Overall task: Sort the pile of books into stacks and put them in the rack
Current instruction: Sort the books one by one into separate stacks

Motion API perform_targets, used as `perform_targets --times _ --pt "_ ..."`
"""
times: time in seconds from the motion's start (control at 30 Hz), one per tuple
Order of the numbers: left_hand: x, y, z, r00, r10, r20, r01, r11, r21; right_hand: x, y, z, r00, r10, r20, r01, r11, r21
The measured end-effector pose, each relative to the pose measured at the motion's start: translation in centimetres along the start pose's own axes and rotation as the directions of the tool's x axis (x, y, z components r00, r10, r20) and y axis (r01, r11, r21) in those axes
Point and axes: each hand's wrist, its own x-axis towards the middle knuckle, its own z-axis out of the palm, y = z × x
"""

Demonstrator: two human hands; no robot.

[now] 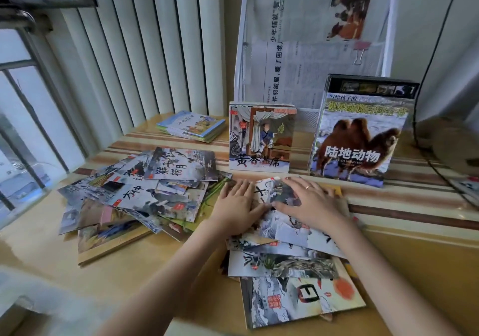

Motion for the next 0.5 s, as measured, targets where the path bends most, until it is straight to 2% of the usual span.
perform_targets --times 0.1,0.2,0.33,0.4,0.5 --pt "0.0 -0.2 0.1 0.995 0.013 -0.100 -0.019 0.998 -0.054 -0.6 1.1 0.3 0.998 0.008 -0.069 -0.006 1.000 0.029" --pt "0.2 -0.3 -1.0 0.989 -0.019 -0.146 -0.023 0.960 -0.278 -0.6 1.3 0.7 0.984 -0.026 -0.178 0.035 0.998 0.048" --pt "1.4 -1.0 -2.8 0.990 -0.142 0.027 0.131 0.808 -0.574 -0.6 1.9 0.9 0.957 -0.099 -0.272 0.123 0.990 0.072" --pt "2.1 -1.4 -3.6 0.988 -0.103 0.119 0.153 0.811 -0.565 -0.9 1.8 0.5 0.950 -0.127 -0.285 0.156 0.984 0.082" --pt "2.9 -1.5 -4.1 0.986 -0.031 0.165 0.106 0.878 -0.467 -1.6 1.8 0.0 0.973 -0.136 -0.187 0.156 0.983 0.095"
